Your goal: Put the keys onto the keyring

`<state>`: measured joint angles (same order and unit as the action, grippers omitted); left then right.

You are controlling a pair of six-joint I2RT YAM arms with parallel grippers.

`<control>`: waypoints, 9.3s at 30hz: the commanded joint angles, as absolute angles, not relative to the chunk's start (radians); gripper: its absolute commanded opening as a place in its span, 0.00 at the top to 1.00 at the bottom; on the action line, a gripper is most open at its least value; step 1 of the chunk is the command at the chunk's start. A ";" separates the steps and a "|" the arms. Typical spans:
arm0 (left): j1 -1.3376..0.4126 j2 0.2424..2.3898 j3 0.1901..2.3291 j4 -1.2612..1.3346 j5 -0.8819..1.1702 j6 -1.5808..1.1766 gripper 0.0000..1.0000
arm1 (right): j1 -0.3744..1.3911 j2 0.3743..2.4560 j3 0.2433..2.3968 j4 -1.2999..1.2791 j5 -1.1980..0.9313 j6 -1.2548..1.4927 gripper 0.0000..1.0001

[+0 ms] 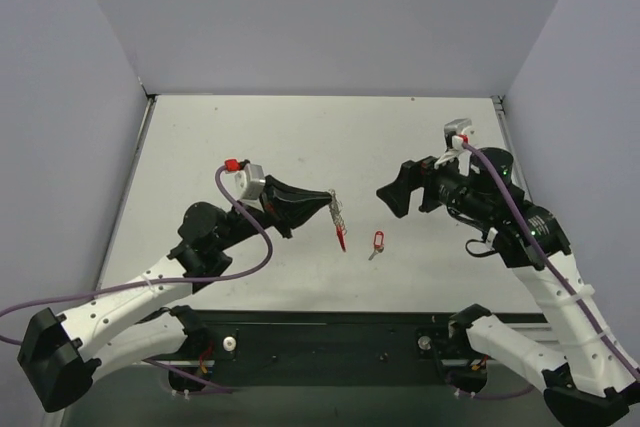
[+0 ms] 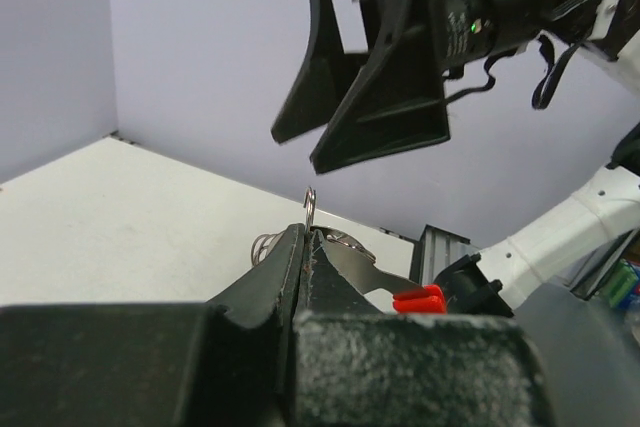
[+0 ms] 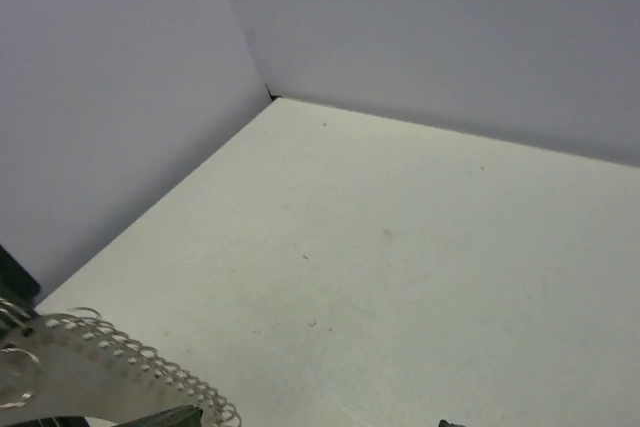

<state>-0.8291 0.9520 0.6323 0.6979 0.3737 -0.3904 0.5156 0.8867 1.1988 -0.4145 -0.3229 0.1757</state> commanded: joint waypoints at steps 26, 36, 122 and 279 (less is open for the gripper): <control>-0.692 0.905 0.580 0.684 0.357 -0.376 1.00 | 0.374 1.359 0.948 -0.502 -0.268 0.561 0.07; -0.690 0.910 0.566 0.709 0.382 -0.388 1.00 | 0.370 1.518 0.861 -0.354 -0.347 0.660 0.25; -0.696 0.939 0.663 0.667 0.540 -0.354 1.00 | 0.333 1.131 0.976 -0.144 -0.446 0.577 1.00; -0.769 0.960 0.735 0.486 0.726 -0.063 1.00 | 0.515 1.072 1.161 -0.109 -1.160 0.453 1.00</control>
